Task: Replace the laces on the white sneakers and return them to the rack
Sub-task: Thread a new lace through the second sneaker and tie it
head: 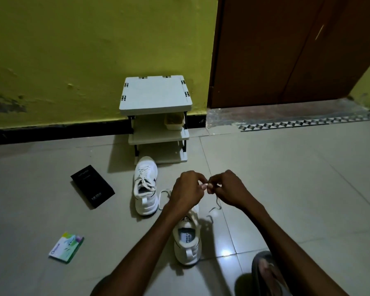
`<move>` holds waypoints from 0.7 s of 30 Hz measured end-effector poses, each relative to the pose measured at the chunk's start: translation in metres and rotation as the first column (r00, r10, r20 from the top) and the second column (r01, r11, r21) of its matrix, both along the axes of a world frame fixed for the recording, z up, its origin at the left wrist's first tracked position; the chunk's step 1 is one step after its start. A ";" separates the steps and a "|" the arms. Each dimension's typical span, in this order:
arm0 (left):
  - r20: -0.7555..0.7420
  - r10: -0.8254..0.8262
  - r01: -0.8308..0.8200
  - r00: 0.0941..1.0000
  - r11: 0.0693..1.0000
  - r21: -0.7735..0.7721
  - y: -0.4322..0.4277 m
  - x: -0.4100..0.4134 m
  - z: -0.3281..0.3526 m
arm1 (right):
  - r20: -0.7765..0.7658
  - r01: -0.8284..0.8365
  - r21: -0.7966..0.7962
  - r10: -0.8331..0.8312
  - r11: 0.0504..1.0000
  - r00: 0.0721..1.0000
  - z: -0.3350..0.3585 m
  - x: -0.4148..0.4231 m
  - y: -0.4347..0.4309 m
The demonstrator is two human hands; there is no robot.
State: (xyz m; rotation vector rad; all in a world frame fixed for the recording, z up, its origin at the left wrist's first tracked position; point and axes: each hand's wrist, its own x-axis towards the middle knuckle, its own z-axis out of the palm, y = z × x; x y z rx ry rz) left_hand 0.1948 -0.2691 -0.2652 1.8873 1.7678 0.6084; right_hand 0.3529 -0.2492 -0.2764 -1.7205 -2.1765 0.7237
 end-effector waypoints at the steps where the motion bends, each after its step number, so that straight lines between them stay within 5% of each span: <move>1: -0.009 0.010 -0.010 1.000 1.000 0.014 0.000 0.002 -0.001 | 0.026 -0.016 0.021 0.015 1.000 1.000 0.006 -0.005 -0.001; 12: 0.164 0.353 -0.387 0.921 0.878 0.281 0.023 -0.050 0.034 | 0.036 0.132 -0.098 -0.130 0.986 0.991 -0.021 0.015 -0.007; 17: 0.226 0.472 -0.522 0.852 0.798 0.302 0.025 -0.074 0.047 | 0.078 0.197 -0.180 -0.186 0.964 0.979 -0.051 0.035 -0.020; 21: 0.166 0.482 -0.509 0.860 0.824 0.250 0.027 -0.077 0.037 | 0.029 0.218 -0.203 -0.217 0.955 0.976 -0.056 0.035 -0.019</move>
